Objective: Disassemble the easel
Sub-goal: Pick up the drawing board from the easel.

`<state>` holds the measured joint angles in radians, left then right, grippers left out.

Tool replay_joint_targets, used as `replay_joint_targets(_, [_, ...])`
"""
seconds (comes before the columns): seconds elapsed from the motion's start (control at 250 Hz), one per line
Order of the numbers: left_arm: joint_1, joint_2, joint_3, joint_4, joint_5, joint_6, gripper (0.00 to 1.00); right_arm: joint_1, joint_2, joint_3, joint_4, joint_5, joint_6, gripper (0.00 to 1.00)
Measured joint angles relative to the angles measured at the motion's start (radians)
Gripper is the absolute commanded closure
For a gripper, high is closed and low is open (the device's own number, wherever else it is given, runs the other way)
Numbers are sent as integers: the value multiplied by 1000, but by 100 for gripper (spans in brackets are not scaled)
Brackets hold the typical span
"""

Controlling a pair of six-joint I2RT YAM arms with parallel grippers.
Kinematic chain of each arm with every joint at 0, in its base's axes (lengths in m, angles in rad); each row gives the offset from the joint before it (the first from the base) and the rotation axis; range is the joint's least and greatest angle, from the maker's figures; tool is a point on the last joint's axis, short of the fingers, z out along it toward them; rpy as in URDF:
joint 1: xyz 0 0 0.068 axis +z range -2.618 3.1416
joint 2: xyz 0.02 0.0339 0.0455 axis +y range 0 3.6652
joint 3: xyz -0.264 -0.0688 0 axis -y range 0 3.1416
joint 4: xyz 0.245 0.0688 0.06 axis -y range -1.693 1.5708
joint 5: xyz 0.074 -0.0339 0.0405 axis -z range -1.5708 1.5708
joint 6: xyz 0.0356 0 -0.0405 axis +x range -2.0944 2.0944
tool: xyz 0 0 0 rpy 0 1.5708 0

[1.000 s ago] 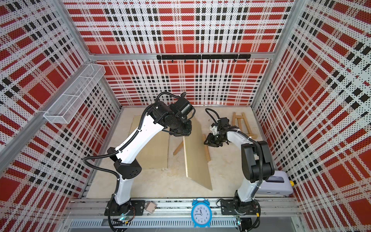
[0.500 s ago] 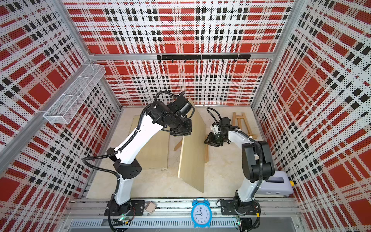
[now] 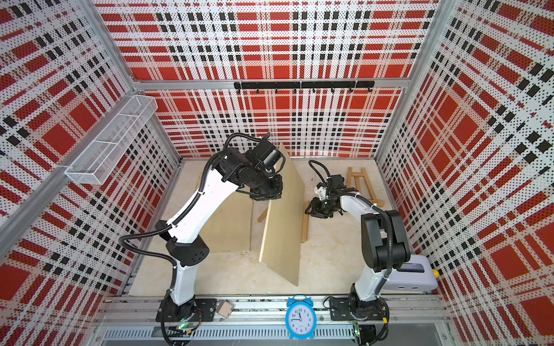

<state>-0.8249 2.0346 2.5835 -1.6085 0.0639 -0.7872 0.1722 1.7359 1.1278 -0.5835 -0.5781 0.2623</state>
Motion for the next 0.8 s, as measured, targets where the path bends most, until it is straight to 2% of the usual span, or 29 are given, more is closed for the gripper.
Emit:
replay_joint_targets(0.256, [12, -120, -58, 54, 31, 14, 100, -3, -18, 0, -5, -21, 0, 63])
replay_joint_targets(0.484, [33, -174, -72, 112, 68, 33, 100, -10, -97, 1, -11, -46, 0, 63])
replay_joint_targets(0.8, [151, -340, -143, 110, 38, 60, 100, -58, -240, 20, -42, -53, 2, 61])
